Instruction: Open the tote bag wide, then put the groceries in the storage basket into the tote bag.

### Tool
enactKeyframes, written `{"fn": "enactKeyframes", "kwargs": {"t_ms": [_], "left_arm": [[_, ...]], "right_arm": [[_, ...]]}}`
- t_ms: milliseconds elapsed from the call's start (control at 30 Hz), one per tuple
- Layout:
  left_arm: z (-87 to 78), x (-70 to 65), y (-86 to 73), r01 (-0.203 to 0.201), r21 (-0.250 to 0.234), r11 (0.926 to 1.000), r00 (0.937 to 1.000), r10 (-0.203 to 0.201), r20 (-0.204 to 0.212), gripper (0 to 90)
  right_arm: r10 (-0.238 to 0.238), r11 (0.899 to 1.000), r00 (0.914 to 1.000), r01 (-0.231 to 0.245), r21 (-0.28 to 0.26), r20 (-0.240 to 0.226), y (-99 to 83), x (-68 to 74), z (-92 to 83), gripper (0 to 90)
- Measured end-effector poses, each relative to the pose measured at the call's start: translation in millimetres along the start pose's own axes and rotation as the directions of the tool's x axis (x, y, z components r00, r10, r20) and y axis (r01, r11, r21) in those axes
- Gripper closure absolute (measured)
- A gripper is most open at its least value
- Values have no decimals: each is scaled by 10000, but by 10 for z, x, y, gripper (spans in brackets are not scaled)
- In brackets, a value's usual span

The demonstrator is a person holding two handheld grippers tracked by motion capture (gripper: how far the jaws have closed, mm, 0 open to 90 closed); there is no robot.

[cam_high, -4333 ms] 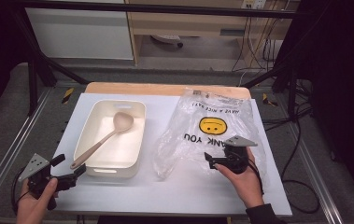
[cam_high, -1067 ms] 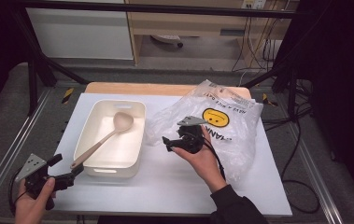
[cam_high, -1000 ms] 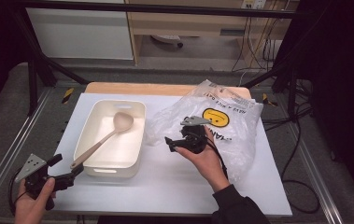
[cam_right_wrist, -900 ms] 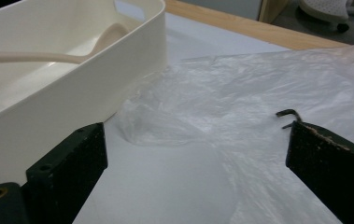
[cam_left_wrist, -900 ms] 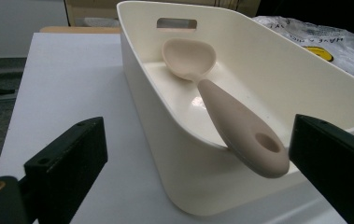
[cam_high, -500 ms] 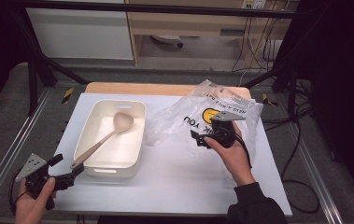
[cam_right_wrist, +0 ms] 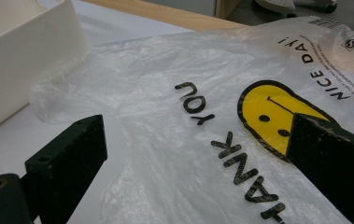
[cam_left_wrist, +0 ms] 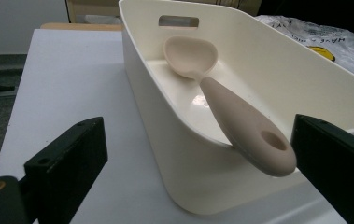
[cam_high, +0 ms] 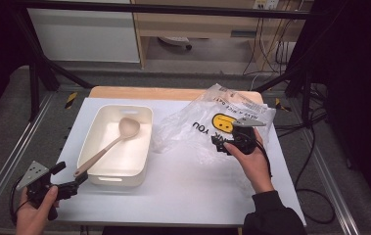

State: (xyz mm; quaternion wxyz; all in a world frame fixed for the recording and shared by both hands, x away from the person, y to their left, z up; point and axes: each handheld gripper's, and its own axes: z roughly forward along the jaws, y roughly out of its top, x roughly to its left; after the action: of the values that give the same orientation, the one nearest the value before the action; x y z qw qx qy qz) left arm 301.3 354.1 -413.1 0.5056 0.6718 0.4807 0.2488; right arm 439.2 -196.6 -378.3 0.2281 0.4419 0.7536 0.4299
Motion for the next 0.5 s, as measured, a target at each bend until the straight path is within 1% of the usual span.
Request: {"fn": "enactKeyframes", "kwargs": {"t_ms": [133, 167, 333, 367, 500], "left_arm": [[-1, -3, 1, -39, 11, 10000, 10000, 39, 11, 43], [2, -3, 1, -31, 16, 10000, 10000, 31, 15, 43], [2, -1, 0, -39, 18, 10000, 10000, 39, 23, 43], [3, -1, -1, -27, 10, 10000, 10000, 27, 18, 43], [-4, 0, 2, -34, -13, 10000, 10000, 34, 2, 43]], "right_arm": [[42, 10000, 10000, -42, -20, 20, -13, -10, 6, 60], [-20, 10000, 10000, 20, -35, 97, -20, -14, 11, 69], [39, 10000, 9998, -38, -31, 212, -35, -43, 21, 69], [71, 10000, 9997, -72, 26, 246, -58, -73, 44, 66], [172, 9996, 9992, -180, 220, 373, -100, -114, 83, 64]]}}
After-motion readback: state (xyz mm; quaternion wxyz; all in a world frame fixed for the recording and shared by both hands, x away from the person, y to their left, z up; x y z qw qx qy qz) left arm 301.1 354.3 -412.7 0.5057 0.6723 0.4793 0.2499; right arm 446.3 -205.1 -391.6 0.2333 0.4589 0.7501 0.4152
